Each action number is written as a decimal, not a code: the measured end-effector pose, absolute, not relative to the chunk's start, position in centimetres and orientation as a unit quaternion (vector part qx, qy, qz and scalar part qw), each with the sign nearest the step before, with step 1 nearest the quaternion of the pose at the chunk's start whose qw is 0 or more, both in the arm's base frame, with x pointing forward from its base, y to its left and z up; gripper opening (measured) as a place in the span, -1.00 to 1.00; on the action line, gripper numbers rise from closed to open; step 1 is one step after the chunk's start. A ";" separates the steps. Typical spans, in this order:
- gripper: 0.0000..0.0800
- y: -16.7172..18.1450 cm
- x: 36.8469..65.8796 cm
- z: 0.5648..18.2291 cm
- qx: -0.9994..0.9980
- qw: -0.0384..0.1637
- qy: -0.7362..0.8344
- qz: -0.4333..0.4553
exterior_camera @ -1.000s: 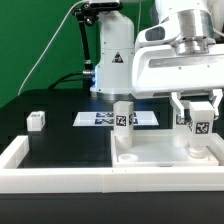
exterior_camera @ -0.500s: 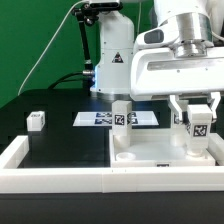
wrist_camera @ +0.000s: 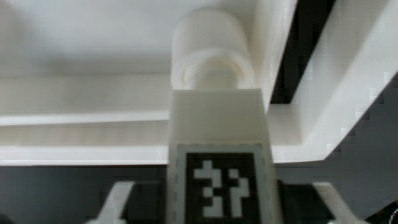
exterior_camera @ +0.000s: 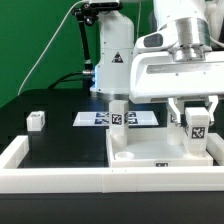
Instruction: Assemble square table
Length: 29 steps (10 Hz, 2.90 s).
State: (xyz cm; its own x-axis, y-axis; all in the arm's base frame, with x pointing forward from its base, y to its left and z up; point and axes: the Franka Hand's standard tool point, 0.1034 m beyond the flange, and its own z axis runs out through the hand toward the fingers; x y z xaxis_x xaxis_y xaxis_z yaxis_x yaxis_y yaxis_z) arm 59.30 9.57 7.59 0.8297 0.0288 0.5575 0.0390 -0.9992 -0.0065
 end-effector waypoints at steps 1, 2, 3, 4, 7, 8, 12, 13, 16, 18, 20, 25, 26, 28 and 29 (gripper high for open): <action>-0.27 9.3 59.2 7.4 -0.957 0.008 -0.017 -0.290; -0.27 9.2 59.1 7.3 -0.957 0.007 -0.016 -0.289; -0.27 9.1 59.1 7.3 -0.957 0.007 -0.015 -0.289; -0.27 9.2 59.1 7.3 -0.957 0.007 -0.015 -0.288; -0.27 9.2 59.1 7.2 -0.960 0.011 -0.015 -0.279; -0.13 9.3 59.0 7.0 -0.962 0.012 -0.015 -0.274; 0.61 9.3 58.9 7.0 -0.962 0.012 -0.015 -0.273; 0.62 9.3 58.9 7.0 -0.962 0.012 -0.015 -0.273; 0.62 9.6 59.0 8.2 -0.964 0.020 -0.016 -0.263; 0.62 9.6 59.1 8.9 -0.968 0.027 -0.015 -0.250; 0.62 9.8 58.8 8.5 -0.972 0.031 -0.016 -0.234; 0.62 9.9 59.1 8.1 -0.996 0.076 -0.031 -0.038; 0.62 9.4 59.1 8.1 -0.996 0.078 -0.038 0.002; 0.62 8.9 59.9 8.1 -0.996 0.078 -0.039 0.009; 0.62 9.0 59.8 8.0 -0.996 0.078 -0.039 0.010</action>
Offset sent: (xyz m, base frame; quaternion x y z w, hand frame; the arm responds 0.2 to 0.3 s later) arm -0.0064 -0.0003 -0.0051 0.0019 0.0479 0.0206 0.9986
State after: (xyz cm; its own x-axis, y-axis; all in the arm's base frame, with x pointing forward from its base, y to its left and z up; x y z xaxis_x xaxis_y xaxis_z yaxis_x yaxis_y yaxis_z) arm 59.79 8.96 8.03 0.9968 0.0787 -0.0134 0.0757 -0.9849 -0.1556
